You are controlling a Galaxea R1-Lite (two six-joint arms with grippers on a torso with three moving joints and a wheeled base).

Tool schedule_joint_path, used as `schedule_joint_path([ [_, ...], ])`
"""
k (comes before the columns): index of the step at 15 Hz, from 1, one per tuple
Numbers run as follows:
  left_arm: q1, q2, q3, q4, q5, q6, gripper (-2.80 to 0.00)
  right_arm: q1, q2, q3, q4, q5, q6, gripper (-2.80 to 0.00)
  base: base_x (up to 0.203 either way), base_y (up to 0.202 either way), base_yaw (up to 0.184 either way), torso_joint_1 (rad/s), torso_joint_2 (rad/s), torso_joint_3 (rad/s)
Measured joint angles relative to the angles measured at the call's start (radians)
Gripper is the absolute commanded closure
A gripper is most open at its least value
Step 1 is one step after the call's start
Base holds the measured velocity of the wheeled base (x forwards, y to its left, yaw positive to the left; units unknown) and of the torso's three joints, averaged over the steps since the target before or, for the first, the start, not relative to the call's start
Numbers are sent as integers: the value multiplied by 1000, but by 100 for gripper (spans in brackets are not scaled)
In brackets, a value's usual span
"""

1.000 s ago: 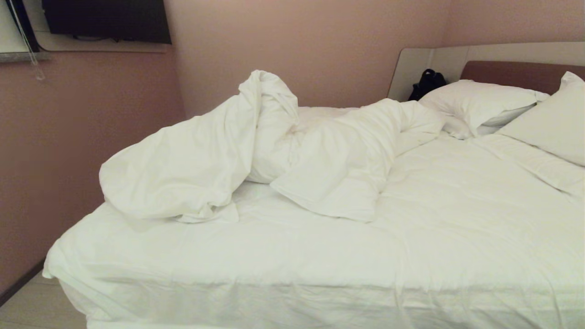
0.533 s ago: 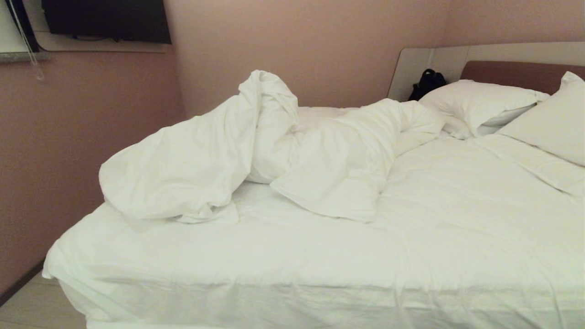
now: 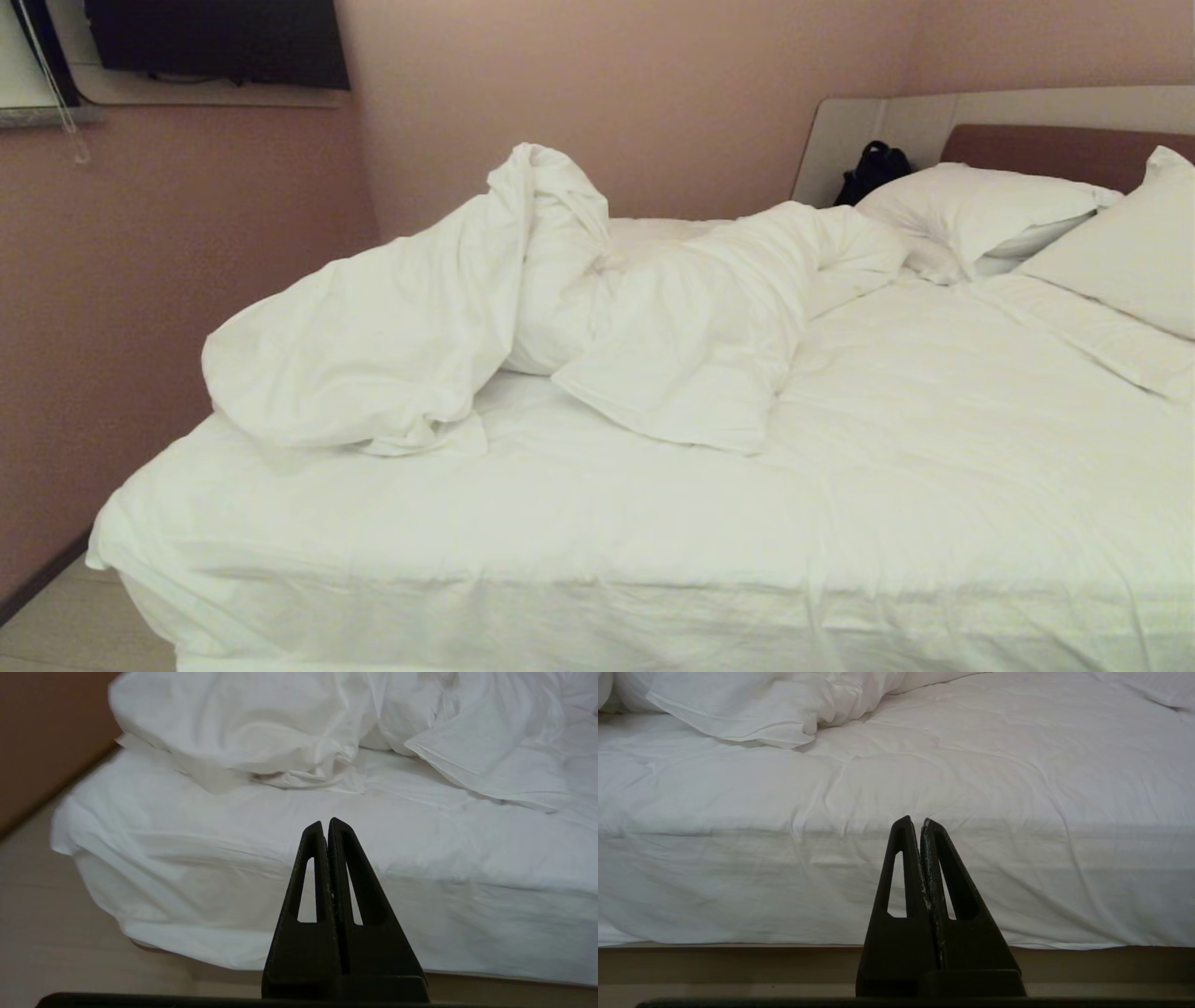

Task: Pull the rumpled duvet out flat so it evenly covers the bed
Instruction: Hold the folded corner of the quilt

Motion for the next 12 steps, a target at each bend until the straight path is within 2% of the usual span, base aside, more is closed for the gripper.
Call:
schedule_joint_path([
  [3, 0, 244, -81, -62, -24, -23, 0, 0, 0, 0, 0, 0, 0, 0, 0, 0, 0, 0, 0, 0],
  [8, -5, 715, -214, -243, -74, -53, 0, 0, 0, 0, 0, 0, 0, 0, 0, 0, 0, 0, 0, 0],
  [12, -32, 1100, -399, -311, -97, -102, 0, 0, 0, 0, 0, 0, 0, 0, 0, 0, 0, 0, 0, 0],
])
